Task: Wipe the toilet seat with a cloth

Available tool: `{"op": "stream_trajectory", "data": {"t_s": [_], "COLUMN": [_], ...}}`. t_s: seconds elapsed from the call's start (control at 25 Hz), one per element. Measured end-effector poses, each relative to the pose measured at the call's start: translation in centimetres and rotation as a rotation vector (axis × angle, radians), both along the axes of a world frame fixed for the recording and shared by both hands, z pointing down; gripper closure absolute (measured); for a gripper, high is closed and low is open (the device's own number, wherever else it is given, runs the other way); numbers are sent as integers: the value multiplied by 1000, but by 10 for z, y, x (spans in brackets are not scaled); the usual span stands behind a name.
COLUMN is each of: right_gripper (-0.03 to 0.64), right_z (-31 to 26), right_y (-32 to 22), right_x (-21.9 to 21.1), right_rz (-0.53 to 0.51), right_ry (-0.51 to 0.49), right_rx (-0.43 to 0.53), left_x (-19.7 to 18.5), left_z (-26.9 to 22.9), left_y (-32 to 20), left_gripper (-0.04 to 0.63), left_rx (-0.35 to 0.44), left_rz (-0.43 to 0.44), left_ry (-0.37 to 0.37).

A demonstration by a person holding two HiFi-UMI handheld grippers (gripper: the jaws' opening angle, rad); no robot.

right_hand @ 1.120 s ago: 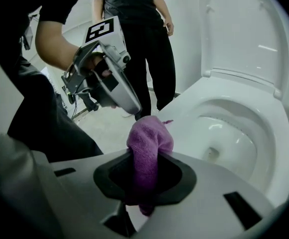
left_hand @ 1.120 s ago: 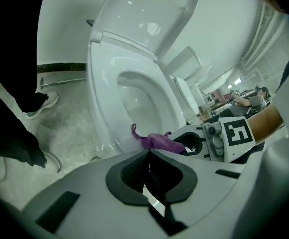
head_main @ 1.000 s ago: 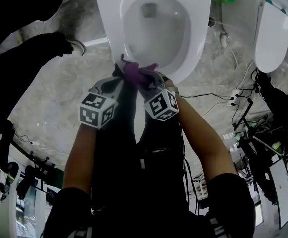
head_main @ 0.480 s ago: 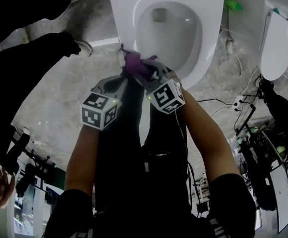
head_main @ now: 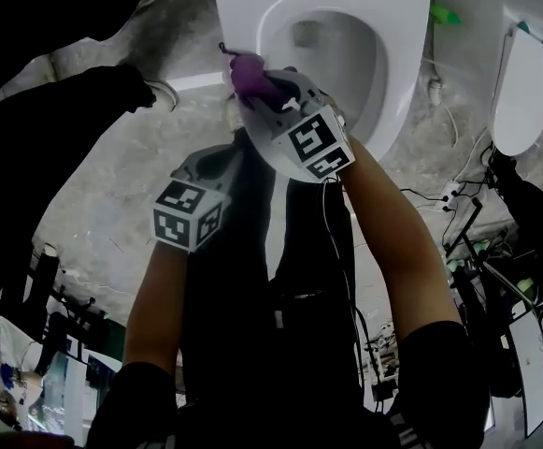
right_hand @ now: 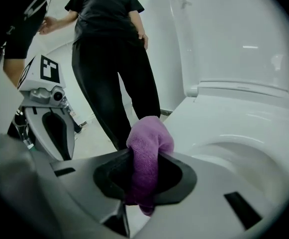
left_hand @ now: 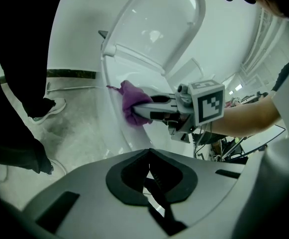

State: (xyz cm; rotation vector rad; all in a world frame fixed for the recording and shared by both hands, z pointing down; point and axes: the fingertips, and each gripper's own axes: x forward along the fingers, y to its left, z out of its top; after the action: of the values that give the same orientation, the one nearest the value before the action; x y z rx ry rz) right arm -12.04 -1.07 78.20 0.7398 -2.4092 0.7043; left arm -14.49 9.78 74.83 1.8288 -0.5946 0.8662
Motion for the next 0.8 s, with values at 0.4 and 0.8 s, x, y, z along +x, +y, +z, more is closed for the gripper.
{"op": "stream_trajectory", "data": {"t_s": [0.4,0.8], "right_gripper": [534,532], "right_z": [-2,-7], "right_y": [-72,-144], "right_x": [3,-11], "right_rz": [27,30], "right_ry": [38,194], "right_rx": [48,63], "left_x": [2,3], "left_z": [1,-1], "left_y": [-15,-28], "left_gripper": [586,586], "left_rx": [-8,-5], "left_rz": [-3,-43], "left_ry": [18,30]}}
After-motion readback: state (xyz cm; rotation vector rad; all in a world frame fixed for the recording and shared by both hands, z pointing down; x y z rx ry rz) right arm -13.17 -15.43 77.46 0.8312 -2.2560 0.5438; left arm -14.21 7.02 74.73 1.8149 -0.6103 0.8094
